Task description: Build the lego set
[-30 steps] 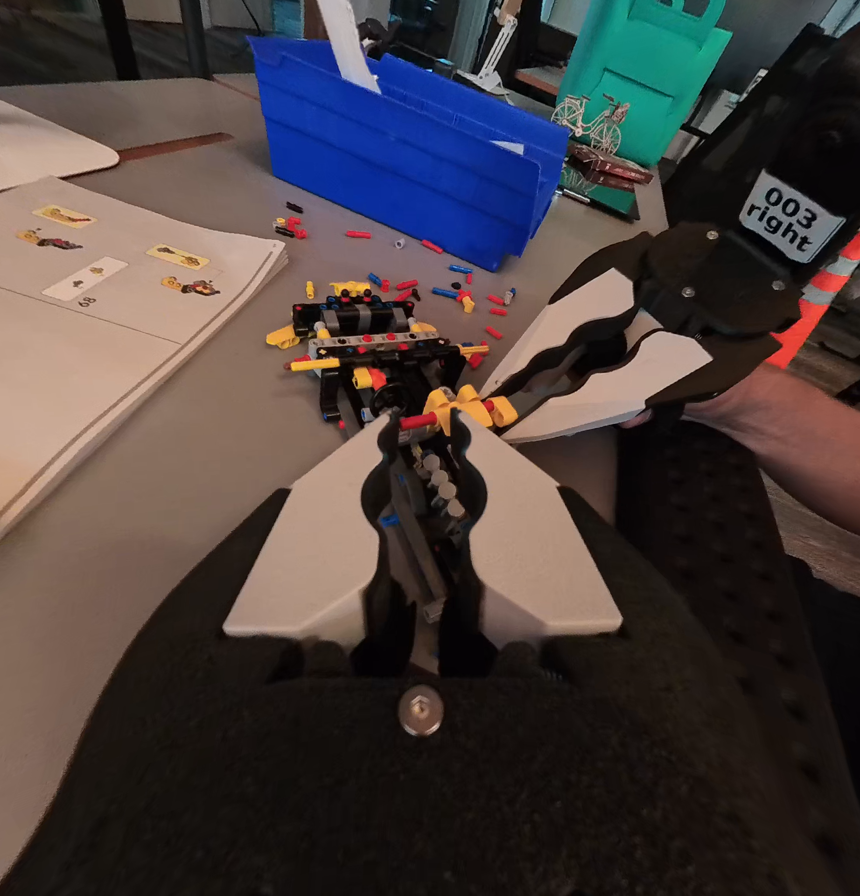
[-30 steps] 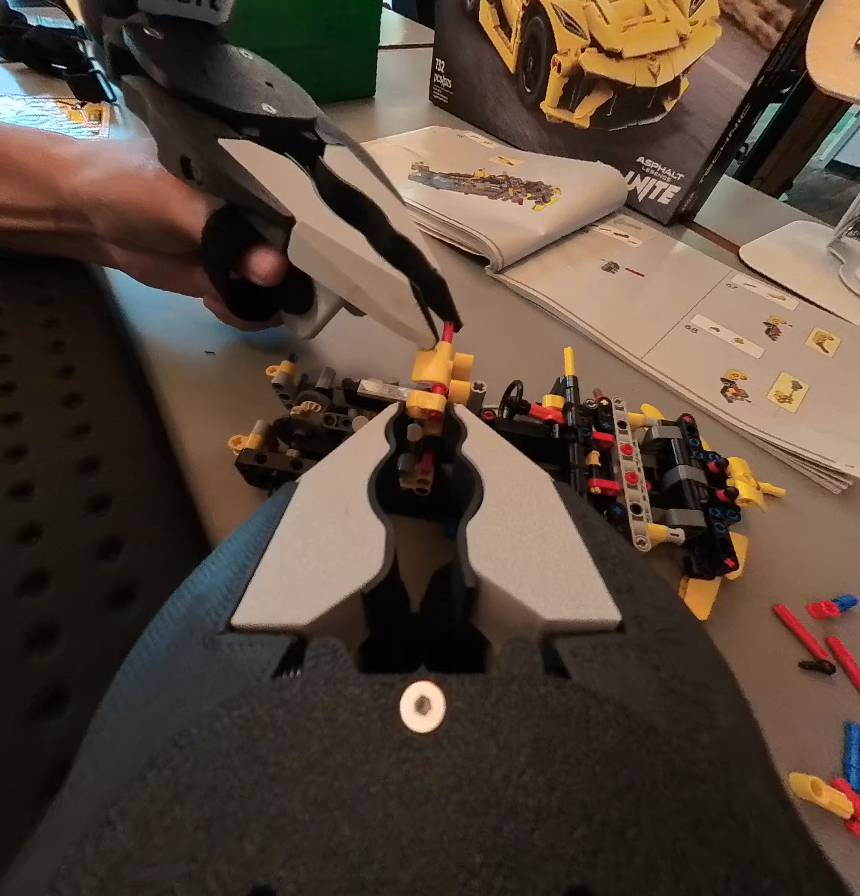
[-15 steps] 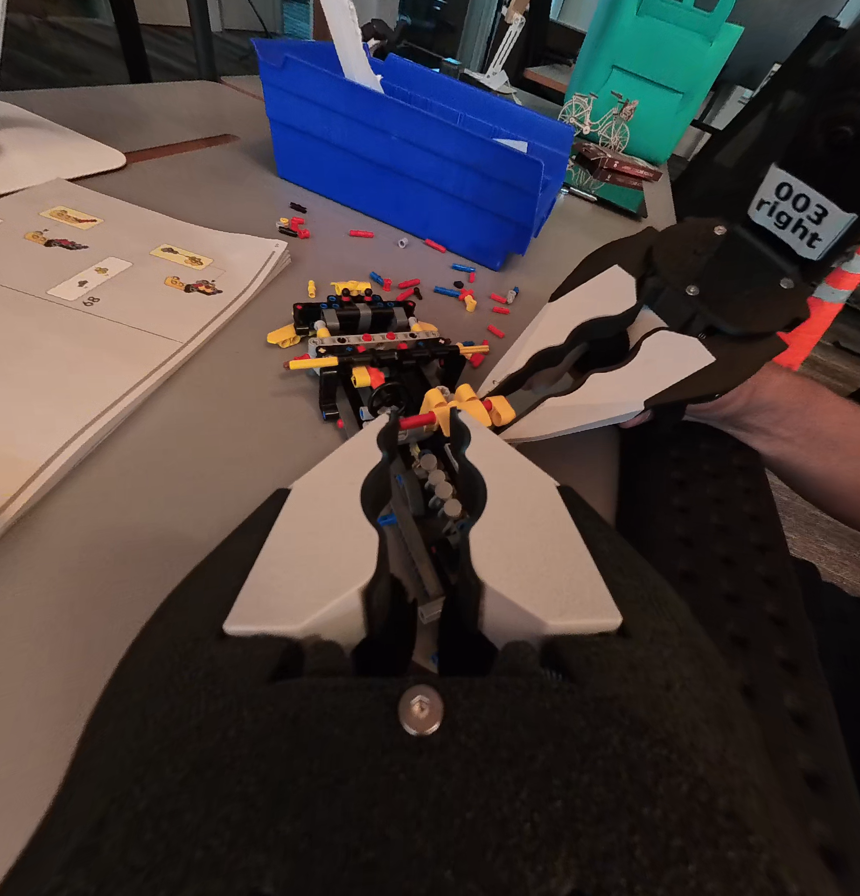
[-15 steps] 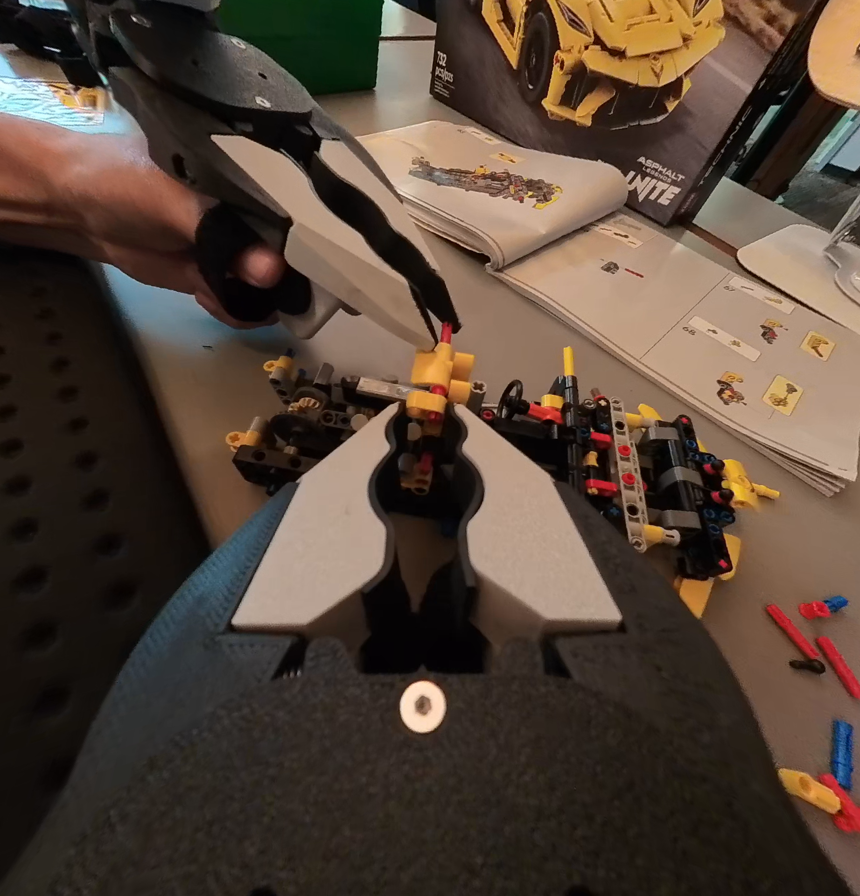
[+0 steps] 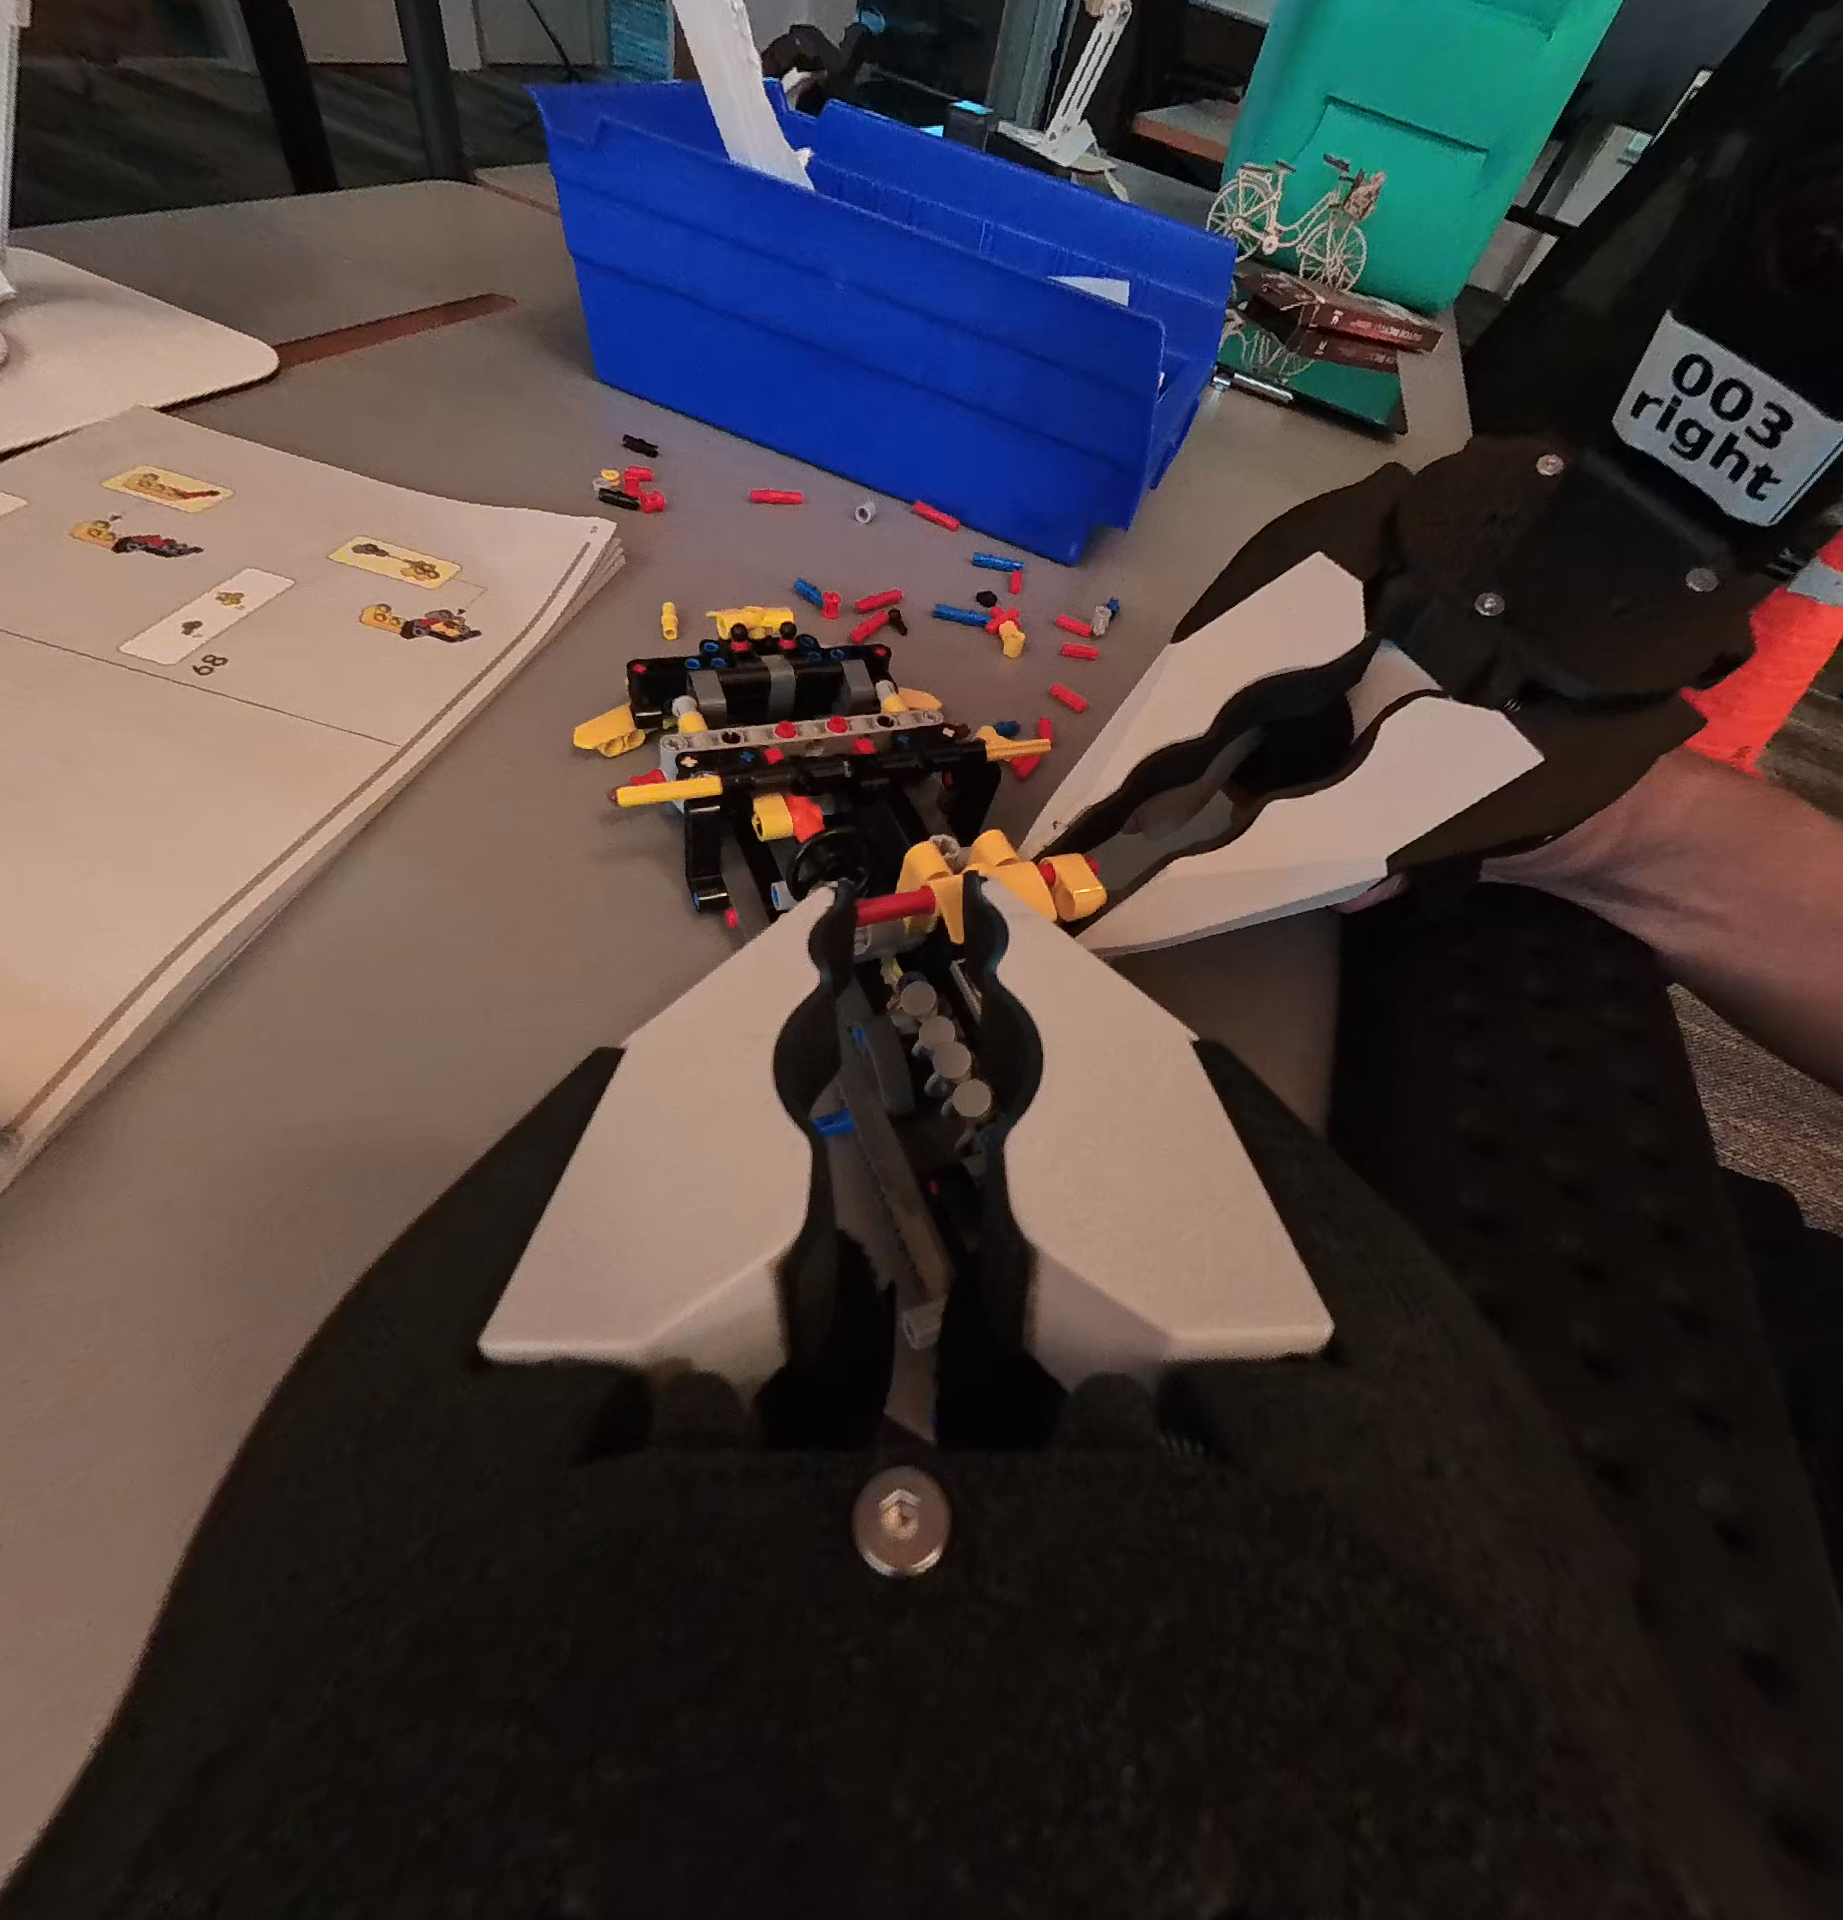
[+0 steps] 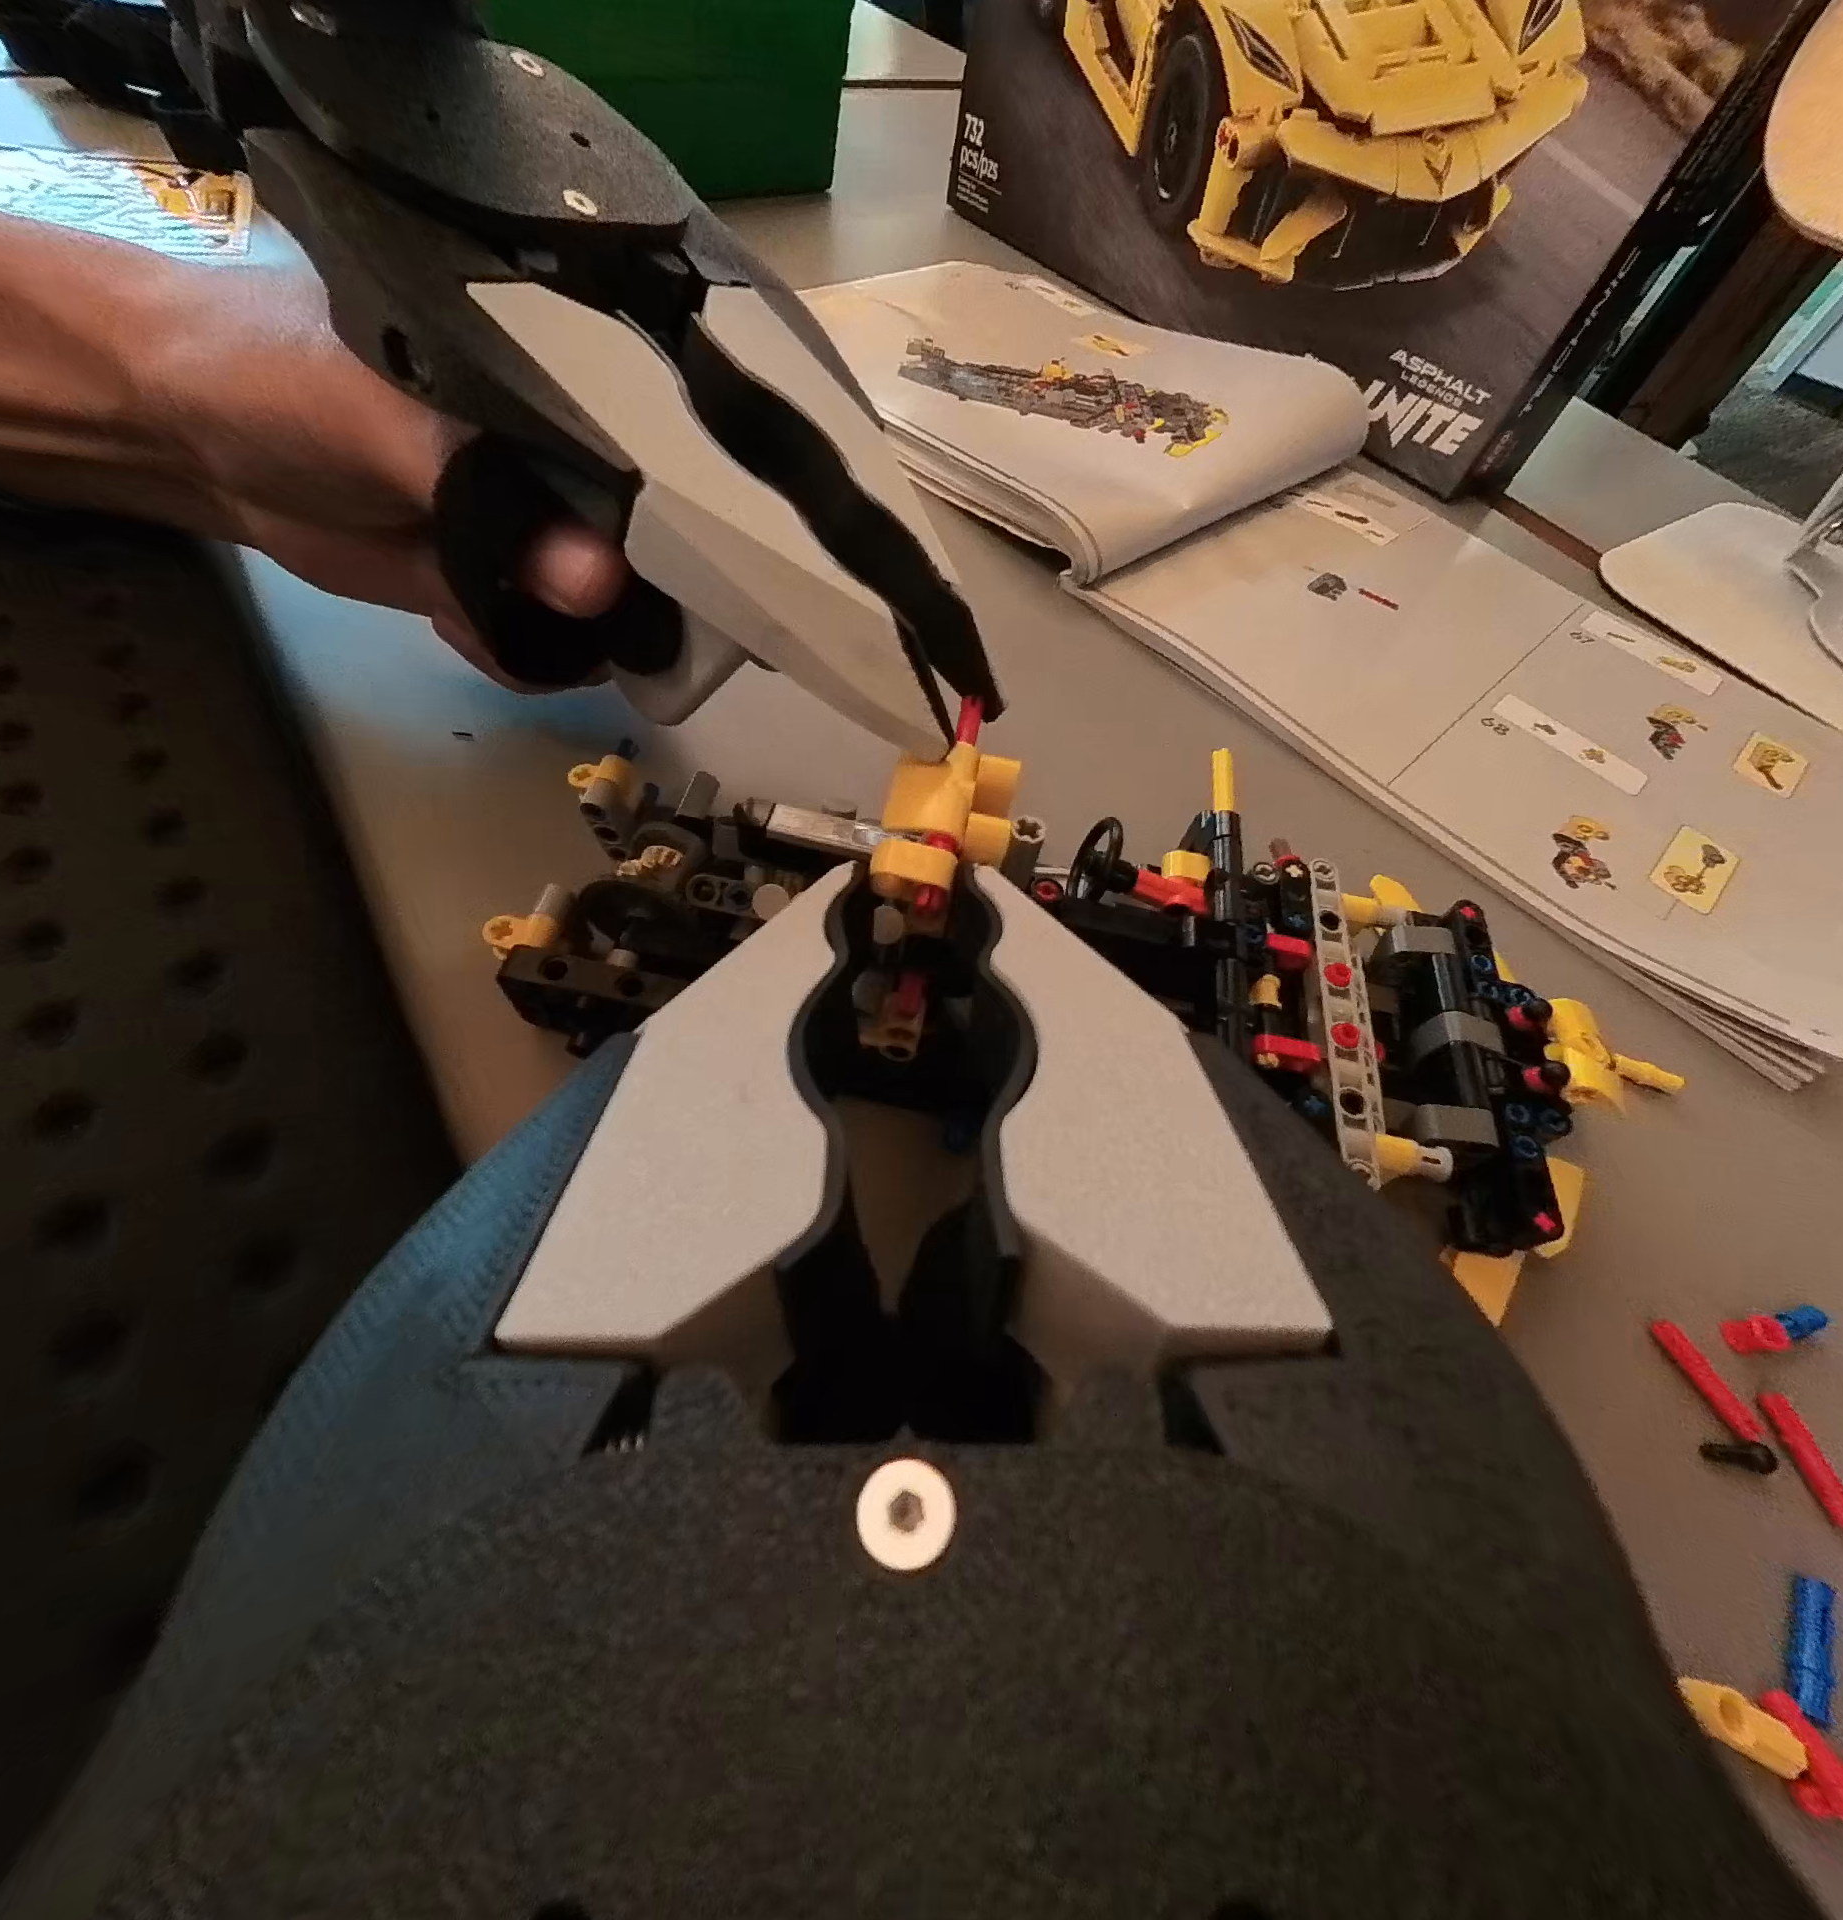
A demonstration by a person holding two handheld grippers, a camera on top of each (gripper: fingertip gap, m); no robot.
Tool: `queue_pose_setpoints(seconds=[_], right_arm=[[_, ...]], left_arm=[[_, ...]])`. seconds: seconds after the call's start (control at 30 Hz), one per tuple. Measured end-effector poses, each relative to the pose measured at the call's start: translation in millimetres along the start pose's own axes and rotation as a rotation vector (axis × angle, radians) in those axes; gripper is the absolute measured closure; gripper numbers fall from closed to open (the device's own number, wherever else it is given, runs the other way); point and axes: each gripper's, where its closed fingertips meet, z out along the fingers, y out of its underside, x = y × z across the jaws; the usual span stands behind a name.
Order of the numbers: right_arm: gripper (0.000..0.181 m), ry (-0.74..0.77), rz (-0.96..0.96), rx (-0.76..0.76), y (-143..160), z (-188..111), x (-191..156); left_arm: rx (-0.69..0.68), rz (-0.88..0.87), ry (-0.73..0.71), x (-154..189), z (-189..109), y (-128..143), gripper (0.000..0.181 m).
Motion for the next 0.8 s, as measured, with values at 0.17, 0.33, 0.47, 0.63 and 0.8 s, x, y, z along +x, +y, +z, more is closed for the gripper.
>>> queue_pose_setpoints(seconds=[0.17,0.33,0.47,0.63,0.8], right_arm=[[0.166,0.002,-0.005,-0.002,0.0,0.2,-0.1],[0.166,0.0,-0.008,-0.001,-0.1,0.5,-0.7],[0.166,-0.003,-0.005,-0.001,-0.1,0.9,-0.9],[0.166,-0.009,0.008,0.003,-0.6,1.2,-0.6],[0.161,-0.03,0.067,0.022,-2.4,2.1,-2.0]], left_arm=[[0.001,0.0,-0.007,0.5,0.5,-0.2,0.161],[-0.005,0.01,-0.01,2.6,0.7,0.0,0.163],[-0.004,0.019,-0.023,2.7,0.8,-0.4,0.162],[0.001,0.016,-0.005,1.8,0.8,-0.4,0.162],[-0.011,-0.039,0.083,-2.3,0.2,-0.1,0.159]])
